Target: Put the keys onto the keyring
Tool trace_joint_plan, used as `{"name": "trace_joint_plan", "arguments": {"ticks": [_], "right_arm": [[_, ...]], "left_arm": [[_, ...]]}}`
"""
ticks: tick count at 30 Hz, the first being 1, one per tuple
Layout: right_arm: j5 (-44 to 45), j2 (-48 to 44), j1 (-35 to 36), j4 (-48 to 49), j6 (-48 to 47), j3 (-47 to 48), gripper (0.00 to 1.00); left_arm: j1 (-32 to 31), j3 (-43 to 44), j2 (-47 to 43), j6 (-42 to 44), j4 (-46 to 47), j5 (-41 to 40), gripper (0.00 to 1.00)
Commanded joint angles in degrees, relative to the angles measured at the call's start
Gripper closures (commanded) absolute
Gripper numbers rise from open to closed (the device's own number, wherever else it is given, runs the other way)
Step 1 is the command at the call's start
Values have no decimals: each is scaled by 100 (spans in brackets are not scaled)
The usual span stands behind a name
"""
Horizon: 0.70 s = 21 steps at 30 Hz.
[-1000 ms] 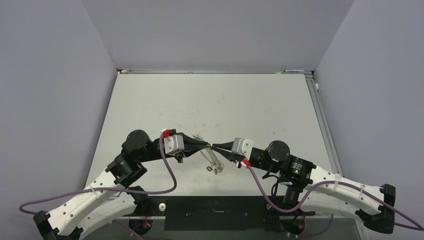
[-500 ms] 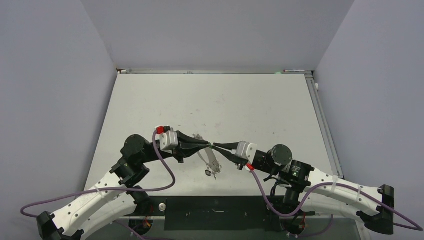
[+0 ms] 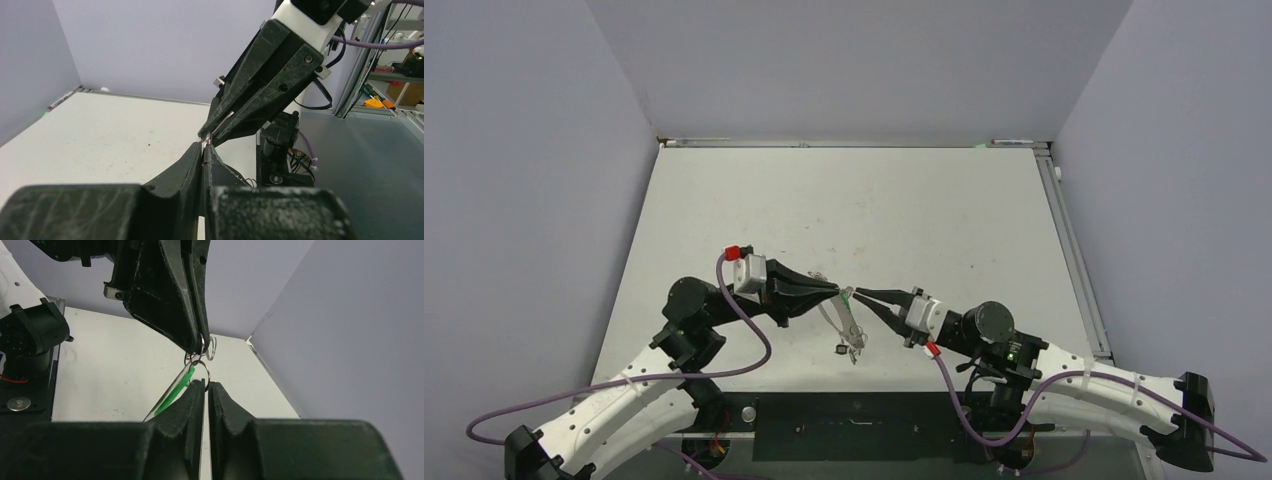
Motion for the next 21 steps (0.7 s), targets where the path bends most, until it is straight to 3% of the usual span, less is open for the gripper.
{"name": "trace_joint_plan", "arguments": {"ticks": [1, 4, 10, 21], "right_arm": [[355, 148, -56, -444, -151, 50, 88], [266, 230, -59, -658, -96, 191, 81], [68, 134, -59, -853, -62, 362, 75], [-291, -207, -56, -1281, 196, 685, 73]], "left_arm": [[181, 257, -187, -278, 1329, -22, 100], [190, 270, -208, -193, 1214, 18, 100], [190, 320, -220, 44, 895, 183, 100], [201, 360, -172, 338, 591, 888, 100]]}}
